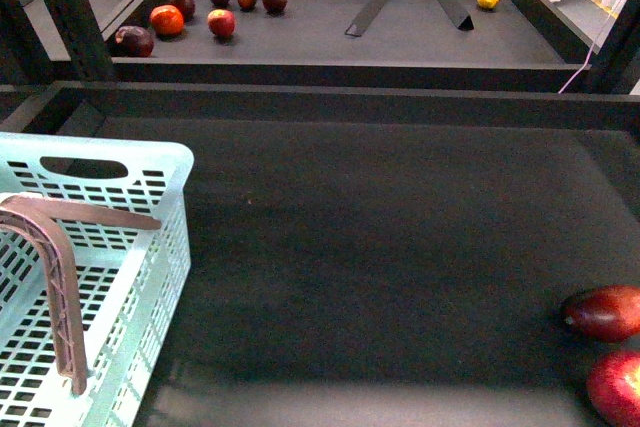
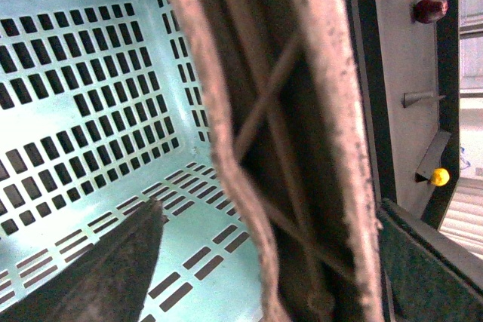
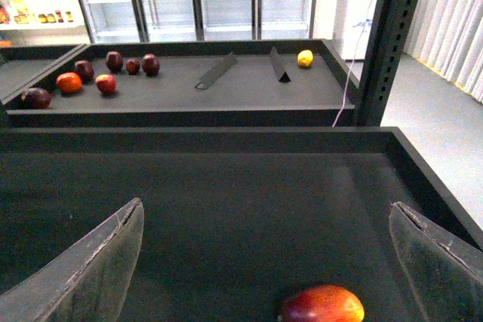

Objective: Pick apple with right arm and hold basket with left

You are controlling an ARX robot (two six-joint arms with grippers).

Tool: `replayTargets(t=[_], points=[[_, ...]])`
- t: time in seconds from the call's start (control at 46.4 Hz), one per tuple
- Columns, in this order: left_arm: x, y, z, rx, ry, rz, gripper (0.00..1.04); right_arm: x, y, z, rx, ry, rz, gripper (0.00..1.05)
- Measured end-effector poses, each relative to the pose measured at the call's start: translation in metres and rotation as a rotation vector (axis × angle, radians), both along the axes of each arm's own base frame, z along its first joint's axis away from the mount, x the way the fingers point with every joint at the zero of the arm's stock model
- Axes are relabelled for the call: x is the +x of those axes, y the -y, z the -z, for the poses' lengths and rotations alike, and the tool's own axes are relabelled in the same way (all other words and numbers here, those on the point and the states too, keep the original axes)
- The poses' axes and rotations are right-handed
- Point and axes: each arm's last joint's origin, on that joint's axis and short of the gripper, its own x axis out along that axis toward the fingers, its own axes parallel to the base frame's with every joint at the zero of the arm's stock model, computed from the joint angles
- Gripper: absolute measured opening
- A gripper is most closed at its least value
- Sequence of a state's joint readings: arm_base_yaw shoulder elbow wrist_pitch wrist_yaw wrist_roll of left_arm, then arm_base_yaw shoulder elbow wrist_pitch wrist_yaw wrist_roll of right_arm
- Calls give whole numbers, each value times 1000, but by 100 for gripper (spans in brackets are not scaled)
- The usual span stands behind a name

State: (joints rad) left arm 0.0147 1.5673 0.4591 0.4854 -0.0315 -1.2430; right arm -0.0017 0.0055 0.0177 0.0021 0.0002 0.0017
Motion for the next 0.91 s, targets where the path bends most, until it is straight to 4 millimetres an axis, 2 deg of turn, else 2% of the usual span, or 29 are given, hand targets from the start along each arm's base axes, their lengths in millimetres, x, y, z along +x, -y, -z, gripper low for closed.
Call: replayTargets(t=[0.345,0.41,0.647,0.906], points=[[5,-1,-5,-28,-8,-35,16,0,0,0,0,0,0,96],[5,-1,-6,-63,-4,-57,7,0,0,0,0,0,0,96],[1,11,-16,-70,-17,-20,7,0,0,0,0,0,0,96],[-1,53,-54,-70,54,146,7,0,0,0,0,0,0,96]])
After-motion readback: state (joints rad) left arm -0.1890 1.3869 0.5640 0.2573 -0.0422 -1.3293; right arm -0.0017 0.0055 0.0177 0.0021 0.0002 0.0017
